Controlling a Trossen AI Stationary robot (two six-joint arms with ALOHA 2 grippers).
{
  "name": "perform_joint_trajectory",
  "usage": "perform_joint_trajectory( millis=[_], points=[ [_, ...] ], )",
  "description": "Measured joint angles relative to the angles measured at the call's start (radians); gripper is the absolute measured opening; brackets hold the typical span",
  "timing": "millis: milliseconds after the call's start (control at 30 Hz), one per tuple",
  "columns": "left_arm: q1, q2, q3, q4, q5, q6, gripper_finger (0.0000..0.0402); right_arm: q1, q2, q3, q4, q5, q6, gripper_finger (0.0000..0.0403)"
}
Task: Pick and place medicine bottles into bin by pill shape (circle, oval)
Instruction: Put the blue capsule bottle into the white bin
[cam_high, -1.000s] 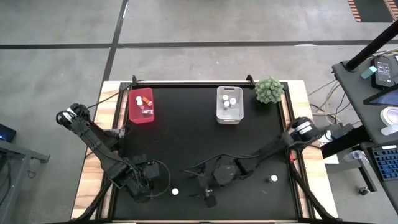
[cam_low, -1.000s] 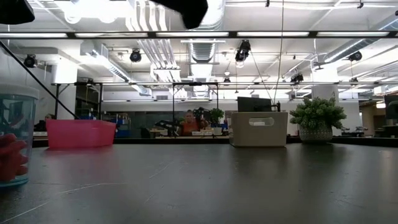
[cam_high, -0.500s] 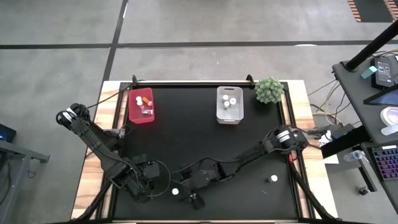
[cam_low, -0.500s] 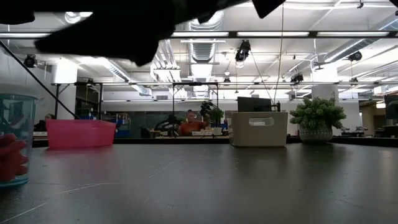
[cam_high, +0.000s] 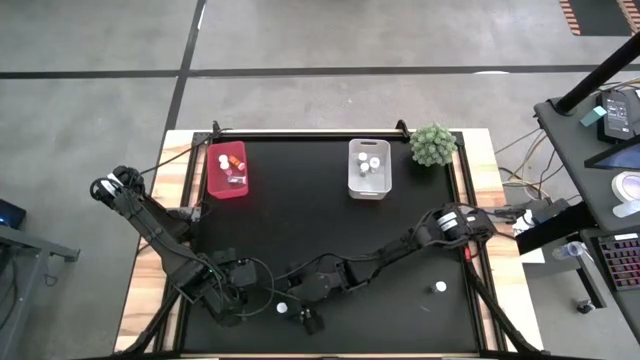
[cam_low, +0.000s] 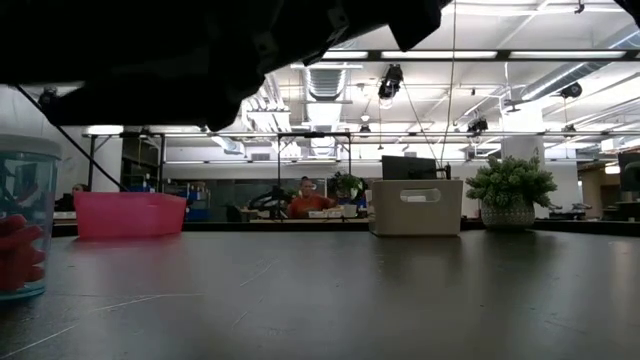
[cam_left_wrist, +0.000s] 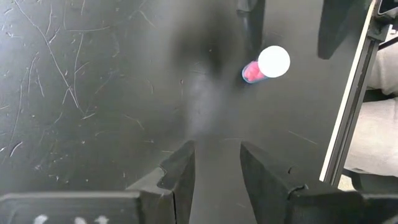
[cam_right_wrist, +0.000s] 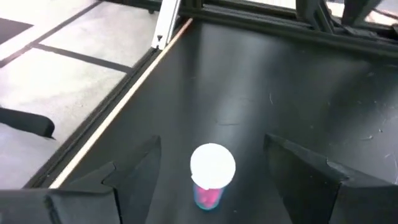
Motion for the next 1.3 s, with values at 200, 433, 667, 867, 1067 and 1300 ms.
perform_joint_trajectory(
  millis=[200,433,667,867,1067,1300],
  points=[
    [0.0,0.0,0.0,0.0,0.0,0.0,0.0111,-0.005,0.015,-0.007,0.047,0.0,0.0,0.0274],
    [0.0,0.0,0.0,0.002,-0.002,-0.001,0.0111,-0.008,0.096,0.008,0.098,-0.018,0.045,0.0272],
    [0.0,0.0,0.0,0.002,-0.004,-0.001,0.0111,-0.009,0.086,0.018,0.107,-0.018,0.034,0.0249],
    [0.0,0.0,0.0,0.001,-0.011,-0.001,0.0111,-0.01,0.089,0.017,0.104,-0.018,0.034,0.0209],
    [0.0,0.0,0.0,0.001,-0.021,-0.001,0.0111,-0.01,0.089,0.017,0.098,-0.018,0.036,0.0162],
    [0.0,0.0,0.0,0.002,-0.043,0.0,0.0111,-0.01,0.088,0.017,0.095,-0.018,0.034,0.0112]
  ],
)
